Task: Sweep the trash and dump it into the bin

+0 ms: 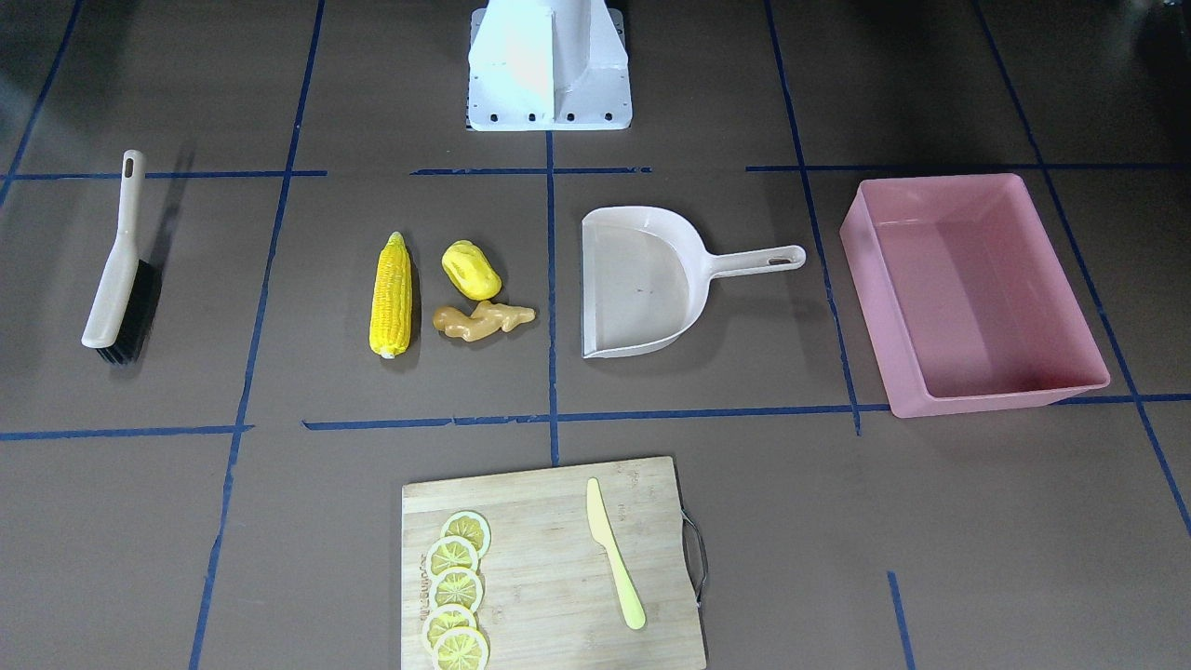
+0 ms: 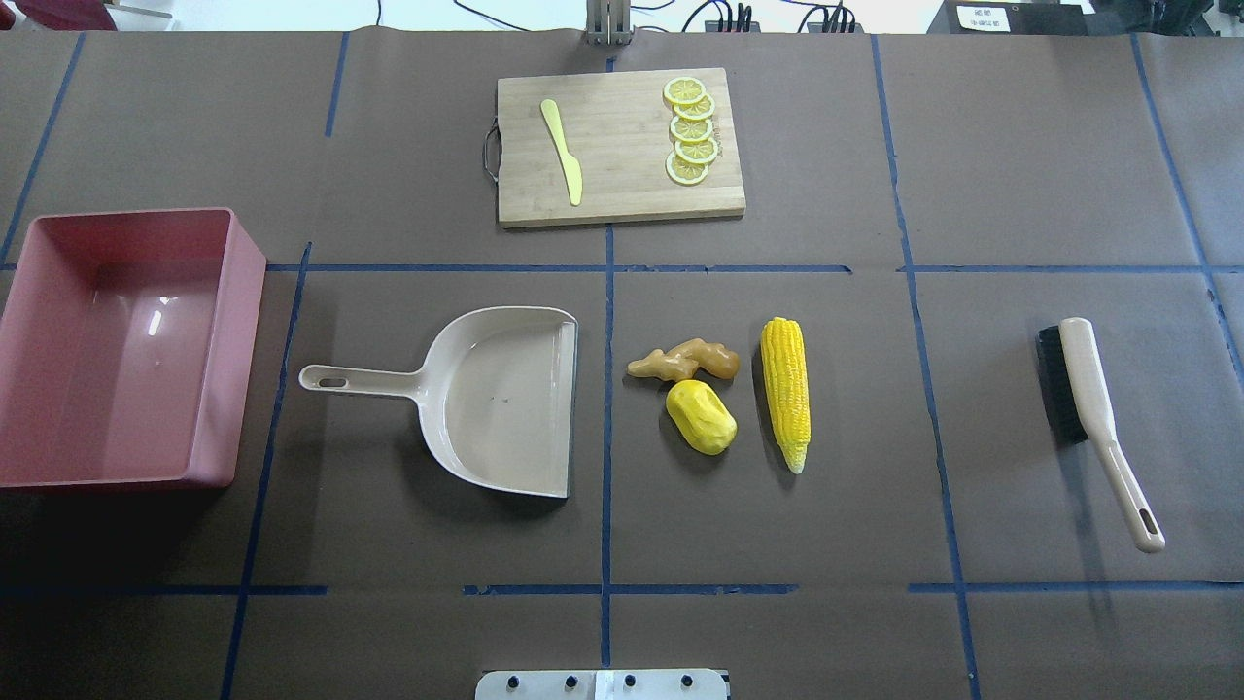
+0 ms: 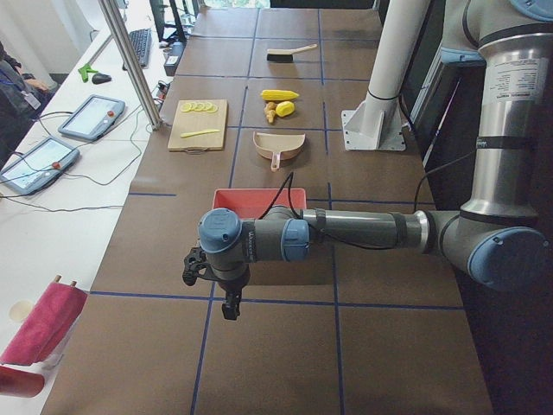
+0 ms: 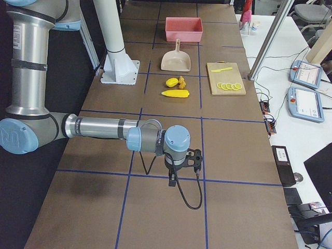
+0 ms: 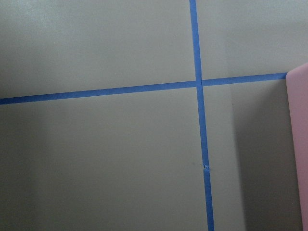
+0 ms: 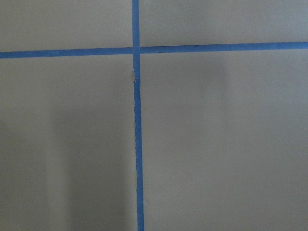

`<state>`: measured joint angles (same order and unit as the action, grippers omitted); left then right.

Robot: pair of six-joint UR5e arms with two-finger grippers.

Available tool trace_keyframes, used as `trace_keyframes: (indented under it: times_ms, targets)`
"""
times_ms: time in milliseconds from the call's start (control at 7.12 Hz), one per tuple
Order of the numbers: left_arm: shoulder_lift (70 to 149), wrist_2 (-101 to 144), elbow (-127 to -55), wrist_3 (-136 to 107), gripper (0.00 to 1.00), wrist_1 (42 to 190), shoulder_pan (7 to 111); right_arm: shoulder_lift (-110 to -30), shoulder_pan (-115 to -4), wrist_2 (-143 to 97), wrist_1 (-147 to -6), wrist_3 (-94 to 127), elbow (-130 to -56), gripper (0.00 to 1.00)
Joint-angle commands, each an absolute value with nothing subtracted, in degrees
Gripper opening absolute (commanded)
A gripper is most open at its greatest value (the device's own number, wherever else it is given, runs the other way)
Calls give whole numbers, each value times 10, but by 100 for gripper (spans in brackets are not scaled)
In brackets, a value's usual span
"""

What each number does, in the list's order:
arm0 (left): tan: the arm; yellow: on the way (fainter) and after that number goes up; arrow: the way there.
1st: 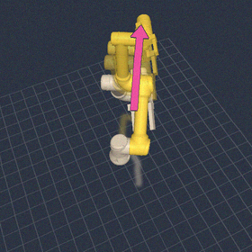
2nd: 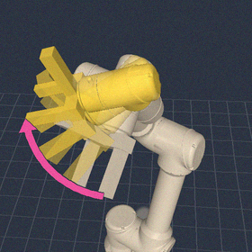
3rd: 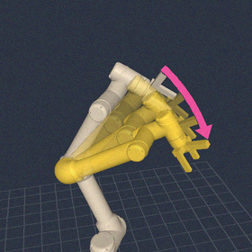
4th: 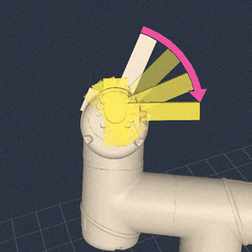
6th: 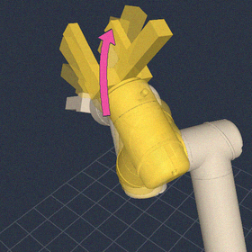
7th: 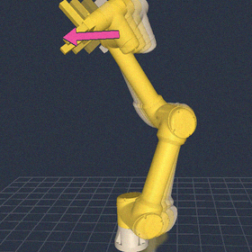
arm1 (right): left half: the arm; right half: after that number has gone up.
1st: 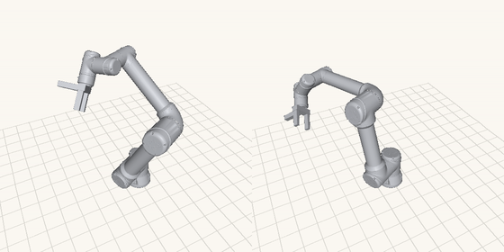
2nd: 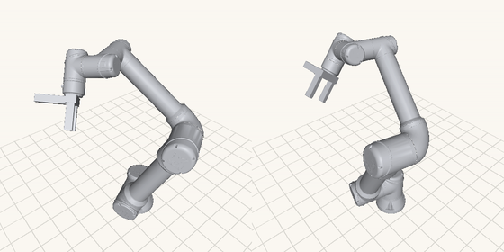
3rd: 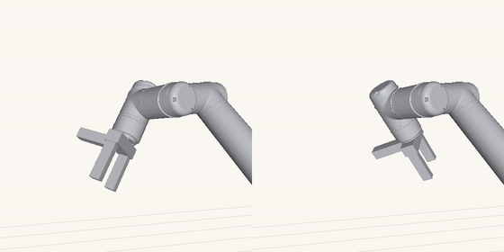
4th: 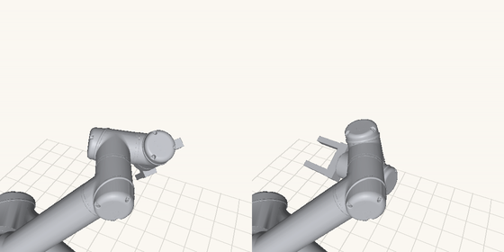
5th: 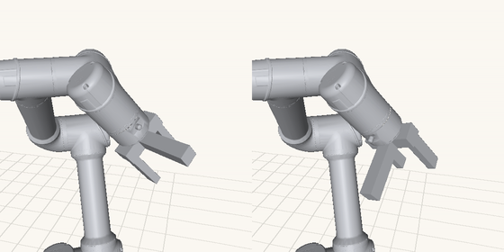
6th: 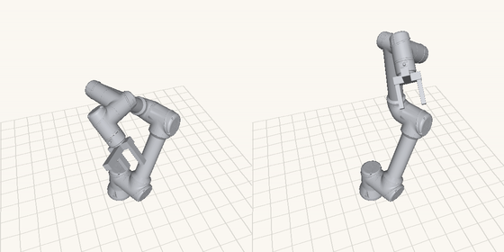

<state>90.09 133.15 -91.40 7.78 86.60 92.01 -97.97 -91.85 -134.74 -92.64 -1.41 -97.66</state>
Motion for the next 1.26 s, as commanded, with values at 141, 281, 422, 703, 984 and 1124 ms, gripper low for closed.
trace_keyframes:
  times_ms: [141, 281, 422, 703, 984, 1124]
  targets:
    - [902, 1332, -918, 77, 100, 925, 915, -977, -918, -1347, -926, -13, -981, 100]
    - [903, 1332, -918, 77, 100, 952, 908, -976, -918, -1347, -926, -13, -981, 100]
    - [904, 1332, -920, 78, 100, 979, 885, -976, -918, -1347, -926, -13, -982, 100]
    - [901, 1332, -941, 81, 100, 1024, 848, -976, -918, -1348, -926, -13, -982, 100]
    - [901, 1328, -1028, 42, 100, 1020, 757, -974, -918, -1348, -926, -10, -981, 100]
    - [905, 1328, -1067, 0, 100, 1015, 725, -974, -918, -1350, -926, -10, -982, 100]
